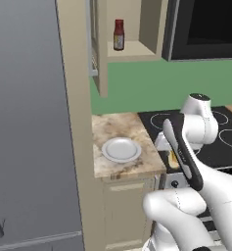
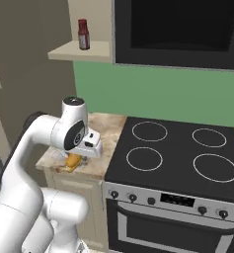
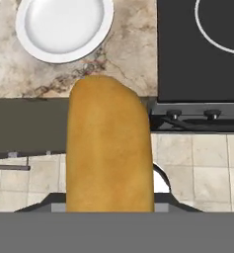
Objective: Move the hot dog bun to the plate on the dining table and place the condiment next to that plate. Then navigate to the fridge and take the sausage and place it on the plate as well.
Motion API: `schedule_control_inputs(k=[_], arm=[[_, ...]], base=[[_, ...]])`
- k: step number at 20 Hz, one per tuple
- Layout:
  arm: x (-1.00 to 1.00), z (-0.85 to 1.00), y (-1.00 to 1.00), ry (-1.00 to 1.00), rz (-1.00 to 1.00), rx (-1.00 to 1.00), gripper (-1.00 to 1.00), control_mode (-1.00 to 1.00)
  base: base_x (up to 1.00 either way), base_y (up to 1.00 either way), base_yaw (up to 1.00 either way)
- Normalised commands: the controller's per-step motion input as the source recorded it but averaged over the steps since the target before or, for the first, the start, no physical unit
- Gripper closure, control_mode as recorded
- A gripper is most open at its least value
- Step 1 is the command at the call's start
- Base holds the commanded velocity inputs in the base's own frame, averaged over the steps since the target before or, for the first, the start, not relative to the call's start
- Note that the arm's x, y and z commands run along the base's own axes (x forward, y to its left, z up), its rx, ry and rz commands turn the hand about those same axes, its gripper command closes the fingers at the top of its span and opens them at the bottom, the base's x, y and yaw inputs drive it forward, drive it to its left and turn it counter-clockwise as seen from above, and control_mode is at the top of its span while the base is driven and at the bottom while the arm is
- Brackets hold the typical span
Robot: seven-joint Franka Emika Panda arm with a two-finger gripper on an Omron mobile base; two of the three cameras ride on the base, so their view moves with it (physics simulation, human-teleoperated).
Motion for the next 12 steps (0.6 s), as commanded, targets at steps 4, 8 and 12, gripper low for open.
schedule_control_inputs(k=[4,8,12], arm=[[0.0,0.0,0.0,0.0,0.0,0.0,1.0,1.0],[0.0,0.0,0.0,0.0,0.0,0.0,1.0,1.0],[0.0,0.0,0.0,0.0,0.0,0.0,1.0,1.0]], base=[[-1.0,0.02,0.25],[-0.24,0.08,0.91],[0.0,0.1,1.0]])
